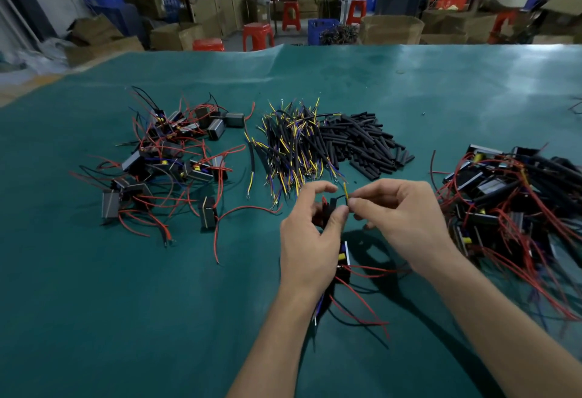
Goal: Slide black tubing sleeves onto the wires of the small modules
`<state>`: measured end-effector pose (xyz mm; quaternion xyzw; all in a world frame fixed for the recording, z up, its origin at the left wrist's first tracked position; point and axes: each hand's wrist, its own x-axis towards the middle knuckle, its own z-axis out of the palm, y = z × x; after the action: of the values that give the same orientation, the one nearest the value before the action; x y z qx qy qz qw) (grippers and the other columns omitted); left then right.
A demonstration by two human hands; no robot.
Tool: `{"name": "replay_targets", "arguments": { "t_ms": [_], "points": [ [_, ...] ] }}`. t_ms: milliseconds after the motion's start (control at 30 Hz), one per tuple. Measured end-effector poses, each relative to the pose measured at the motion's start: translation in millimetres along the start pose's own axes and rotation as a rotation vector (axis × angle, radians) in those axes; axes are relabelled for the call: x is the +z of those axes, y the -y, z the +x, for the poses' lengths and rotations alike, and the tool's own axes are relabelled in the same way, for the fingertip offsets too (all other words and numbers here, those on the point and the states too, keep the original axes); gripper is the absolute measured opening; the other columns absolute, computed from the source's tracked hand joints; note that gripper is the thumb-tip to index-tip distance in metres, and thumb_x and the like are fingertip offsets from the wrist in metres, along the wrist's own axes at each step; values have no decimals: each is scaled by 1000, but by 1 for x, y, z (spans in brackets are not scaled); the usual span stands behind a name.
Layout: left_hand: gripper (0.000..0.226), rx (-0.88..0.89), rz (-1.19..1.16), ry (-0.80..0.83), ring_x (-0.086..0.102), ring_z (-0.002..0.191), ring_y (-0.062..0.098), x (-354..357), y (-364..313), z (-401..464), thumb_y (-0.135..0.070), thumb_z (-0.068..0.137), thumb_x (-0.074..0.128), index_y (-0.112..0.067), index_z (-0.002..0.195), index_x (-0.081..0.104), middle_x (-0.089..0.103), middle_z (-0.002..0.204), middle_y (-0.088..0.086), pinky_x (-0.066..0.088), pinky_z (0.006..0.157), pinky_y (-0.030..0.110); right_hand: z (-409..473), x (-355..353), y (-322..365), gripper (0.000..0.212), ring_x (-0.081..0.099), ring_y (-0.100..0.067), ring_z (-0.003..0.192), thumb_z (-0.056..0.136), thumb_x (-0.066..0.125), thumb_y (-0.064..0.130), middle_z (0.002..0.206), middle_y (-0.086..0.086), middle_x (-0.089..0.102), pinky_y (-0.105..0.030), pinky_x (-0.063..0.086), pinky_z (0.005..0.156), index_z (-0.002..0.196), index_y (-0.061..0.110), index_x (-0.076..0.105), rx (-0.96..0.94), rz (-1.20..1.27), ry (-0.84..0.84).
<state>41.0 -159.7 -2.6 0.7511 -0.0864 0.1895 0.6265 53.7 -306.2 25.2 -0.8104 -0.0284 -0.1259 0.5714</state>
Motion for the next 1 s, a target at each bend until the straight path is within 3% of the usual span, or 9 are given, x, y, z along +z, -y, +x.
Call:
{"name": "replay_targets", "arguments": {
  "t_ms": [133,267,433,533,633,800,1000],
  "points": [
    [9,36,26,-25,62,72,8,2,-1,-2,-27,88,70,-28,91,62,66,80,-13,45,66,15,-5,6,3,11,68,1,64,81,81,16,66,19,71,-12,52,64,77,26,78,-195,-280,-157],
    [8,76,35,12,65,84,8,2,0,-2,-29,93,62,-28,90,70,70,85,-16,48,76,19,-5,2,5,7,68,3,66,82,82,19,67,20,71,-9,49,66,82,26,80,-236,-327,-132],
    [16,142,52,0,66,92,3,2,-2,-3,-24,96,59,-26,100,75,73,96,-16,48,80,15,-3,-5,10,6,70,-3,65,80,85,22,68,14,74,-25,58,67,84,25,82,-191,-276,-112],
    [14,119,41,-11,67,87,4,3,0,-2,-21,94,63,-21,99,76,74,93,-14,48,79,14,-4,-4,11,8,70,0,64,79,87,25,66,14,73,-26,57,69,81,26,79,-161,-277,-127],
    [13,112,32,-47,69,86,1,2,2,-1,-19,92,68,-19,100,79,76,93,-13,51,79,17,-4,-3,11,11,70,-2,62,78,88,23,67,11,74,-25,58,66,79,26,78,-86,-194,-100],
    [15,204,64,-63,68,86,-2,2,3,-2,-16,89,73,-18,102,80,77,97,-10,49,74,15,-1,-6,10,13,73,-19,67,80,84,6,72,-3,77,-28,59,65,81,17,79,56,74,21],
    [20,190,69,-41,69,89,2,2,4,-1,-17,91,72,-19,110,79,74,97,-9,53,80,21,0,-6,10,16,73,-14,69,83,78,-1,77,-9,78,-18,54,60,80,14,81,113,240,83]
  ]
}}
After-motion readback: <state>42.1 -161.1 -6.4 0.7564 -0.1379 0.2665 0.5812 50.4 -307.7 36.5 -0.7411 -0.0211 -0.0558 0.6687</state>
